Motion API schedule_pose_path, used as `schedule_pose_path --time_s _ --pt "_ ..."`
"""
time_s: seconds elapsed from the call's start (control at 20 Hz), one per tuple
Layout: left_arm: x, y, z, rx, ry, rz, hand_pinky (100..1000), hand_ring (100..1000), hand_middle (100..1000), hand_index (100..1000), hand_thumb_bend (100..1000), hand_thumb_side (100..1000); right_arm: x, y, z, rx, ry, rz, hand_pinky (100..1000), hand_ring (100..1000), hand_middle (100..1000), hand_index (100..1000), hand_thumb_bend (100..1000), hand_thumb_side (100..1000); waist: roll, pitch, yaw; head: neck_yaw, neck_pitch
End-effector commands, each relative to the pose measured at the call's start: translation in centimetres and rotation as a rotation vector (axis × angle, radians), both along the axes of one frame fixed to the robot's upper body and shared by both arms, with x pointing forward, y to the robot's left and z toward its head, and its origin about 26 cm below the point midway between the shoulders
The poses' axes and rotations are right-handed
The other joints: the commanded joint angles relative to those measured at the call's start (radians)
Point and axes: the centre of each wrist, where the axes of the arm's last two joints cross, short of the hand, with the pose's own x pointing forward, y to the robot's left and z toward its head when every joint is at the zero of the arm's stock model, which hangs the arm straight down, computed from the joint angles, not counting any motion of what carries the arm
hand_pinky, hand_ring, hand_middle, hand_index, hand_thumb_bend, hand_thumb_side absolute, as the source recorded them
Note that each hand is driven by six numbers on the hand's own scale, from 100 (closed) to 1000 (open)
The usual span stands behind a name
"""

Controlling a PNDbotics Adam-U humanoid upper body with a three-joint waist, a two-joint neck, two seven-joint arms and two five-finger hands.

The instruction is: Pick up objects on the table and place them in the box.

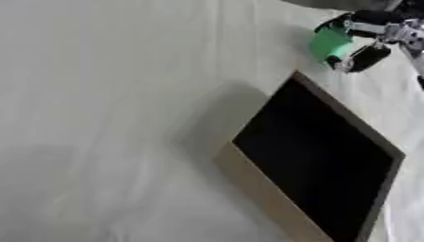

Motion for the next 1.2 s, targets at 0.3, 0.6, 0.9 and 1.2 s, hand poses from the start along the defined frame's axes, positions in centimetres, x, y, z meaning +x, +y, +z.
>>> schedule_pose_path --time_s 0.3,0.6,0.9,1.2 --pt "-0.3 0.2 0.7 0.028 -0.021 0.005 548 669 644 778 100 707 -0.8 -0.2 2.2 0.031 -0.142 0.006 637 623 503 685 100 100 0.017 -0.03 -0.013 -0.001 -0.004" --pt "-0.3 0.3 0.6 0.023 -0.013 0.003 548 669 644 778 100 703 -0.9 0.5 2.6 0.032 -0.173 0.019 626 614 491 638 100 100 0.029 -0.051 -0.03 0.001 0.014" --pt "-0.4 0.4 0.2 0.011 0.007 0.006 550 670 645 778 100 696 -2.1 1.5 3.4 -0.015 -0.144 0.084 633 631 516 651 100 100 0.047 -0.089 -0.083 0.025 0.057" --pt "-0.5 0.4 -0.1 -0.006 0.022 0.002 554 671 646 778 100 691 -4.1 2.8 3.2 -0.071 -0.125 0.215 619 625 502 649 100 100 0.065 -0.135 -0.143 0.05 0.097"
